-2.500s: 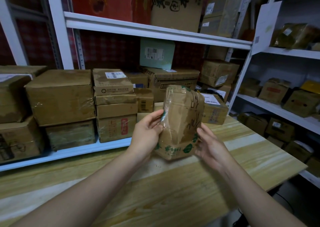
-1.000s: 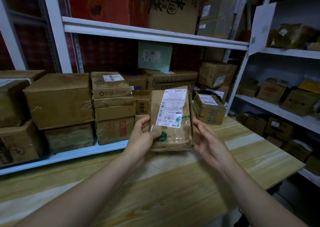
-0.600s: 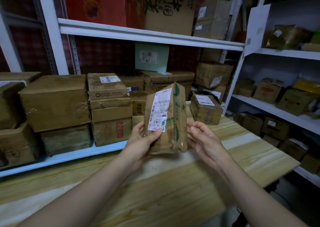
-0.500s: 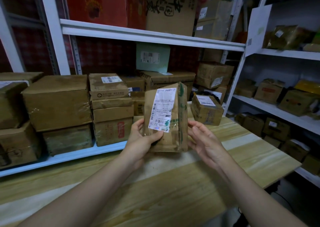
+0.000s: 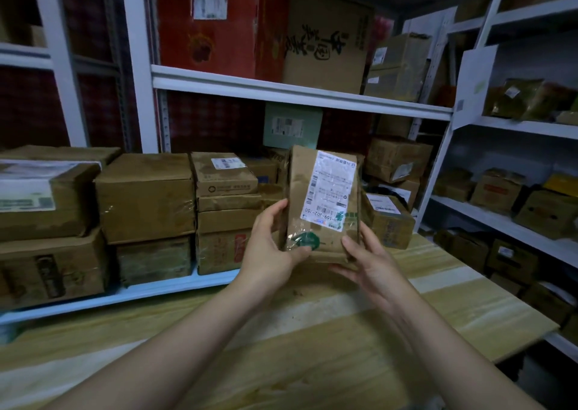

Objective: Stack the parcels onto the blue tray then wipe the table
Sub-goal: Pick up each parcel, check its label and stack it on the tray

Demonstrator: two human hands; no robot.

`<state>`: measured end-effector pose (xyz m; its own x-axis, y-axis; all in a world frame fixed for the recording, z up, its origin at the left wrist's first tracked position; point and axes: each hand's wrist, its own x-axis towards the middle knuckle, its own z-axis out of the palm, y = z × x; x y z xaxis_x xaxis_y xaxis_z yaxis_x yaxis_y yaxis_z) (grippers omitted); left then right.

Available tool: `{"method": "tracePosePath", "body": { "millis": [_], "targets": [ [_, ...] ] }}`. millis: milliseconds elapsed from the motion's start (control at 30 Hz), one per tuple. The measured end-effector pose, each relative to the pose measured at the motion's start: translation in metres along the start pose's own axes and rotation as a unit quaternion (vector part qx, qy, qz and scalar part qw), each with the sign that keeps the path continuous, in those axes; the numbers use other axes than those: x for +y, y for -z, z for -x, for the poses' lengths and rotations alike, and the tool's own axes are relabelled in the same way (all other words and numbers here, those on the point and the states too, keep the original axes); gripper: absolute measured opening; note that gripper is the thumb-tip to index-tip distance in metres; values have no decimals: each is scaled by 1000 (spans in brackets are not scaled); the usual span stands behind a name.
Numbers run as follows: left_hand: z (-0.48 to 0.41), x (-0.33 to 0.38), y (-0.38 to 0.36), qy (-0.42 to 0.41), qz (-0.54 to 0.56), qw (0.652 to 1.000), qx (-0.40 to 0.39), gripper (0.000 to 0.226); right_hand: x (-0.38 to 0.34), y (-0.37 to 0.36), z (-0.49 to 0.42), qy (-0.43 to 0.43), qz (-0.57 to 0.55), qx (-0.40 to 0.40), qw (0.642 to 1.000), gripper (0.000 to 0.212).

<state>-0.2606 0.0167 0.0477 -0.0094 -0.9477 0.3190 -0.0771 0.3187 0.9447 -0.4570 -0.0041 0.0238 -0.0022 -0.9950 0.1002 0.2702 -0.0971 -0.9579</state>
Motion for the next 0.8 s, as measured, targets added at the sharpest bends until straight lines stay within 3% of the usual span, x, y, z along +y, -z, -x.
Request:
{"method": "tracePosePath", "body": {
  "millis": [167,467,800],
  "targets": [
    [1,27,14,-70,-56,996,19,88,-20,-29,-7,20,-20,24,999,33],
    [-16,65,87,-150,-99,975,132,65,-50,-139,-34,159,159,53,973,36],
    [-39,78,194,-92,-173,949,249,55,-53,-252,-52,154,271,-29,950,53]
  ]
}}
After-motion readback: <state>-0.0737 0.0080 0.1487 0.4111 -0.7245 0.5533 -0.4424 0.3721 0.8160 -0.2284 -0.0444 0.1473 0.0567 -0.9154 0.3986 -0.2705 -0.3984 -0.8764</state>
